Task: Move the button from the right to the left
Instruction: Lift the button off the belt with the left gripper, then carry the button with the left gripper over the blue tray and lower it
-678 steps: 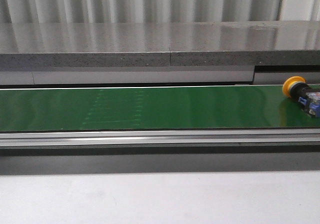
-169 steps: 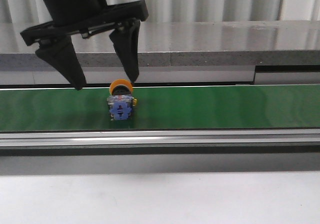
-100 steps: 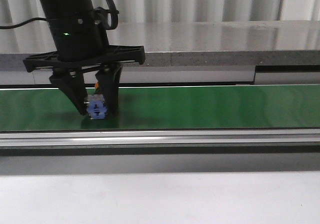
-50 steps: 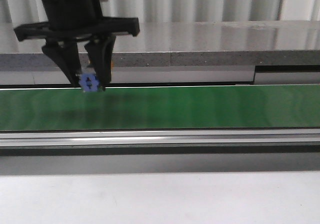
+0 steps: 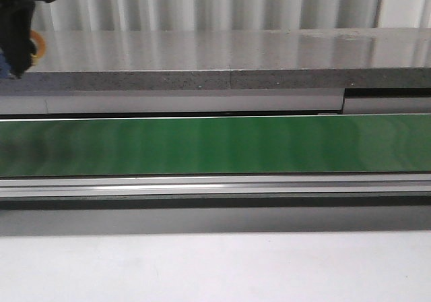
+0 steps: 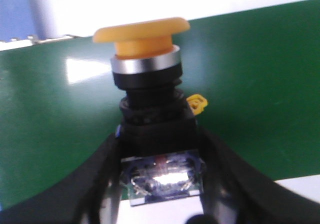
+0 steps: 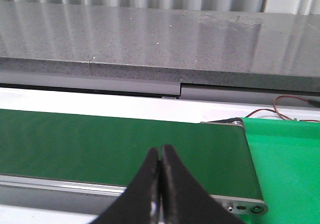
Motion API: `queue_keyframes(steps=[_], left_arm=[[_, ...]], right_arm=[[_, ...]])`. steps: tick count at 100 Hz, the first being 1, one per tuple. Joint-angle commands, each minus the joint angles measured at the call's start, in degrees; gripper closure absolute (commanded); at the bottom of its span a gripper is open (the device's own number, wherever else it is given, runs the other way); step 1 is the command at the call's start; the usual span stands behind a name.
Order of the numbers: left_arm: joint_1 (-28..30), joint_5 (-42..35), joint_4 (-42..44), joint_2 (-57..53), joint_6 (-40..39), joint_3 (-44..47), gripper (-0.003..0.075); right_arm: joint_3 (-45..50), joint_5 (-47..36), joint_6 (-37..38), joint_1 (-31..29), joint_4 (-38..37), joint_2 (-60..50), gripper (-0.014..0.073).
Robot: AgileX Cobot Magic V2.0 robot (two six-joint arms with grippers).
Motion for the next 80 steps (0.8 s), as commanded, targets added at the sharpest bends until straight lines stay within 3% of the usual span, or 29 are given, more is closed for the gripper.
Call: queue_keyframes(steps=[1, 18, 30, 56, 80], left_arm=[[4.35, -0.78, -0.34, -3.02, 2.29, -1.77, 0.0703], [12.16, -1.48, -2.25, -3.02, 5.96, -1.77, 0.0703], [16.44, -1.57, -2.25, -2.92, 13.07, -1.77, 0.0703], [21.91, 0.75, -2.39, 0.33, 23.05, -1.77, 0.0703], [26.38, -0.81, -1.6, 3.77, 25.12, -1.77, 0.0703]], right_arm=[[-1.35, -4.8, -0.32, 0.0, 0.41, 0.74, 0.0659], [-1.35, -4.8, -0.32, 0.0, 0.41, 0.74, 0.0659], [-1.35, -4.8, -0.32, 0.0, 0.41, 0.74, 0.0659], [-1.35, -4.8, -0.32, 0.0, 0.41, 0.74, 0.0659], [-1.35, -4.8, -0.32, 0.0, 0.41, 0.74, 0.0659]])
